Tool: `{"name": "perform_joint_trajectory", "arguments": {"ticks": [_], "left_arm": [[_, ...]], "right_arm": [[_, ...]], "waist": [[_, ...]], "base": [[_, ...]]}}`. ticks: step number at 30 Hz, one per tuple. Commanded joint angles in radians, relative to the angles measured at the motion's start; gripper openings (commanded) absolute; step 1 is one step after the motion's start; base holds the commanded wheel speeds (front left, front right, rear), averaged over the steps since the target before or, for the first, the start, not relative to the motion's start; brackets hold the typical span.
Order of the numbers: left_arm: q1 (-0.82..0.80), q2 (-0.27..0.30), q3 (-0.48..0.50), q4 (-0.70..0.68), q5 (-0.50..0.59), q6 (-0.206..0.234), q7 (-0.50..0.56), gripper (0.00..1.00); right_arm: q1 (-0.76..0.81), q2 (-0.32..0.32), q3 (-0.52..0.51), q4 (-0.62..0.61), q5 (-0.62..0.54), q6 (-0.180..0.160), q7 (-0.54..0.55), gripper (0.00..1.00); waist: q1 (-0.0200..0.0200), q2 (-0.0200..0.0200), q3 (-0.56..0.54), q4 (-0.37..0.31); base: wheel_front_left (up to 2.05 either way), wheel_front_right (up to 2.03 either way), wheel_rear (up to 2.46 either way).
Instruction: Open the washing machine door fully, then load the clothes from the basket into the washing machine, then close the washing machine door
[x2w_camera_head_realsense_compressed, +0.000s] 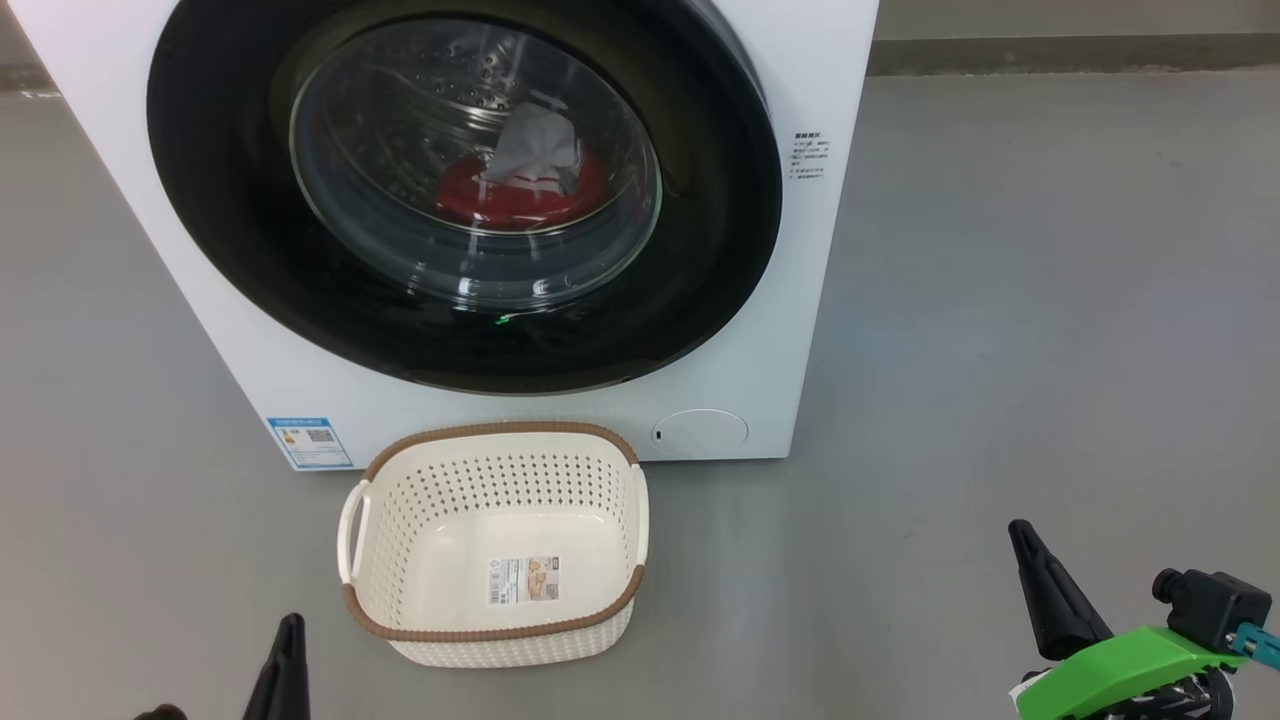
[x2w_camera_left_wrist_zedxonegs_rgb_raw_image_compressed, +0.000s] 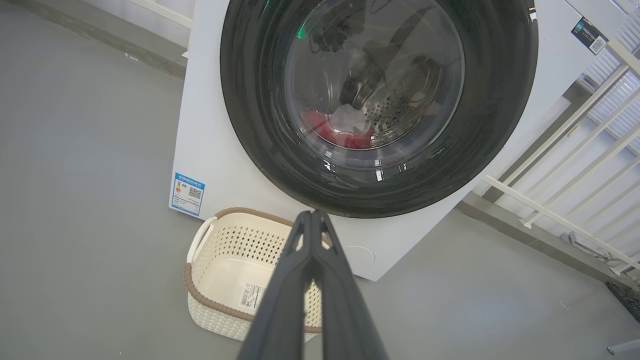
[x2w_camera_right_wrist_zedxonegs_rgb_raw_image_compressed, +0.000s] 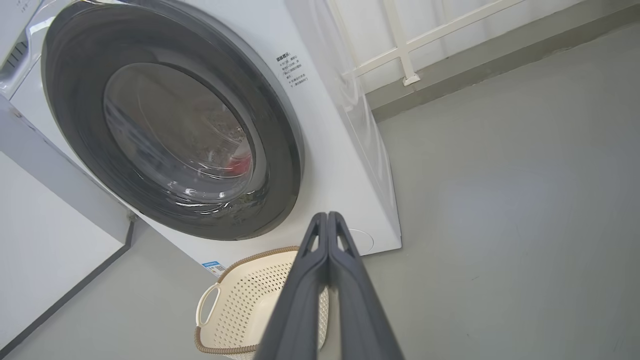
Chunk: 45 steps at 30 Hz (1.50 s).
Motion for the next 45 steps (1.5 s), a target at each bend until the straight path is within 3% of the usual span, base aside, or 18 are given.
{"name": "perform_joint_trajectory", "arguments": {"ticks": [1,45], "left_arm": [[-0.045,0.007,0.019,-0.017,-0.027,-0.007,0.005,0.00],[-0.103,-0.014,0.097,0.017,-0.442,-0.021,0.129,0.00]], "right_arm": [[-0.030,-0.005,-0.009,-0.029,0.024,0.000,0.007,0.00],[-0.028,0.065,-0.092,-0.057,0.413,-0.001,0.138,0.00]], "waist": [[-0.0002,0.0000,0.000,0.000],[-0.0002,0.0000,0.007,-0.014]], "base": [[0.00,0.00,0.00],[0.00,0.00,0.00]]}}
